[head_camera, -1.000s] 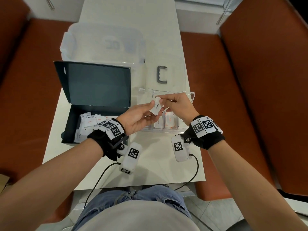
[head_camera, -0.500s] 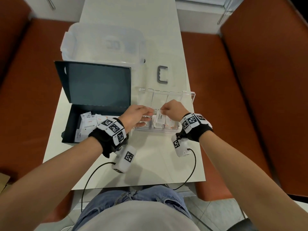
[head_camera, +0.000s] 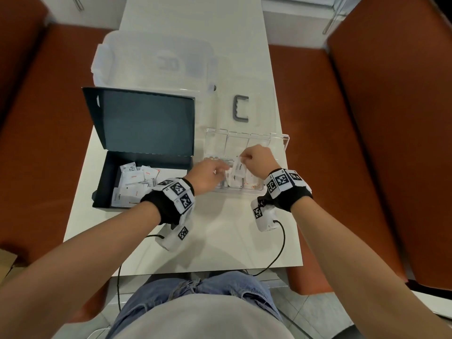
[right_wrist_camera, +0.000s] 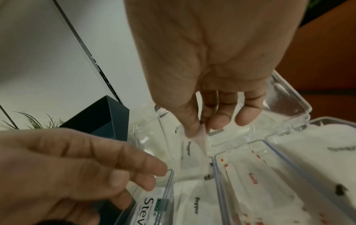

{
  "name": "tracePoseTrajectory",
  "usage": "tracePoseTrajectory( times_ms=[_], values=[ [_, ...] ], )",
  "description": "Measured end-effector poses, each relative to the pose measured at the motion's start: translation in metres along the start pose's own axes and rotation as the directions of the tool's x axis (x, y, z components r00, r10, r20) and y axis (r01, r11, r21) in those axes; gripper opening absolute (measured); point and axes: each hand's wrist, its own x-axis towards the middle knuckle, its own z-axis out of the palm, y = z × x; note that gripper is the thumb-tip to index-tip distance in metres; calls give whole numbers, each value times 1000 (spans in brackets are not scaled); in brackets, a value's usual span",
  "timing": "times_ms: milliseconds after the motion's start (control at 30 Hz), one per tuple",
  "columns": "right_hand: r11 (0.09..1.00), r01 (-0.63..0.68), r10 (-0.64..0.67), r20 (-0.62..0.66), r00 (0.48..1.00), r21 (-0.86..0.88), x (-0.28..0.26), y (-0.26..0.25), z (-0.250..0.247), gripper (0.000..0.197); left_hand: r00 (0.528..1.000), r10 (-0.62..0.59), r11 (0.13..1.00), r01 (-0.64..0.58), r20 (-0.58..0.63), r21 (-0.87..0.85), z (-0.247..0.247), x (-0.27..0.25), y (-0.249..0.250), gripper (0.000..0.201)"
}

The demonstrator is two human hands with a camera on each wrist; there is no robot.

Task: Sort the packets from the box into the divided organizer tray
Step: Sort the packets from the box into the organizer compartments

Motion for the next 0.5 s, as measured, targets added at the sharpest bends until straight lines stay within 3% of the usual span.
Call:
tracePoseTrajectory(
  times_ms=[33,100,167,300,500],
  values=[
    [1000,14,-13,-50,999,22,1,0,-2,23,999,48,980,-49,15,191,3,1,-1,36],
    [998,49,-45,-132,990,29,3,0,-4,23,985,167,844,-169,50,509,12,0,-2,43],
    [995,101,-100,-161,982,-3,2,-1,-1,23,959,257,693,-268,118,669,20,-1,-4,45],
    [976,186,-198,-116,973,-109,-3,0,9,26,946,250,549,-315,208,774,29,0,-8,46],
    [937,252,-285,-117,951,-240,-10,2,20,27,950,190,518,-310,246,797,33,-3,-9,47]
  ],
)
